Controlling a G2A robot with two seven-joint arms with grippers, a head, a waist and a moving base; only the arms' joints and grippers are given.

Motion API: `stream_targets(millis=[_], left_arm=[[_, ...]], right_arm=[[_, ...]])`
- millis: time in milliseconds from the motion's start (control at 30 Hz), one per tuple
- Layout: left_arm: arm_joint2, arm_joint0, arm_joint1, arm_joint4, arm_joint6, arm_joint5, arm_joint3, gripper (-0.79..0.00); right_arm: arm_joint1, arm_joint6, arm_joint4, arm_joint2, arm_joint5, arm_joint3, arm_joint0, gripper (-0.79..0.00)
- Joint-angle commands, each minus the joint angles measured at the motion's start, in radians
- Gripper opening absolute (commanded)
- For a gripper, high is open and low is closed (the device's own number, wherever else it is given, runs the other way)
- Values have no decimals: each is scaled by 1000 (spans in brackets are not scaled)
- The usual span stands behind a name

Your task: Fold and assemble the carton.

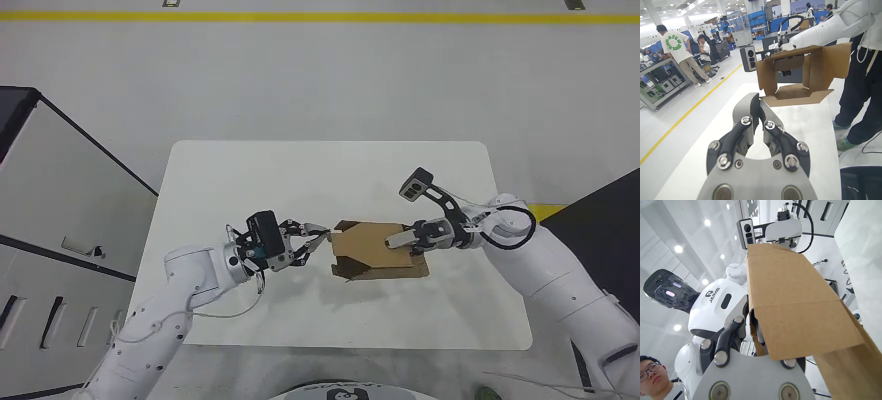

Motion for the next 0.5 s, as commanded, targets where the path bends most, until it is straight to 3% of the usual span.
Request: stream_targets(millis=[0,467], left_arm=[[0,0,1,-1,2,-1,1,-785],[2,2,4,-11,3,-4,-4,-785]], right_arm=[[-1,0,9,-6,0,8,4,-785],[-18,0,89,-71,70,64,44,-785]])
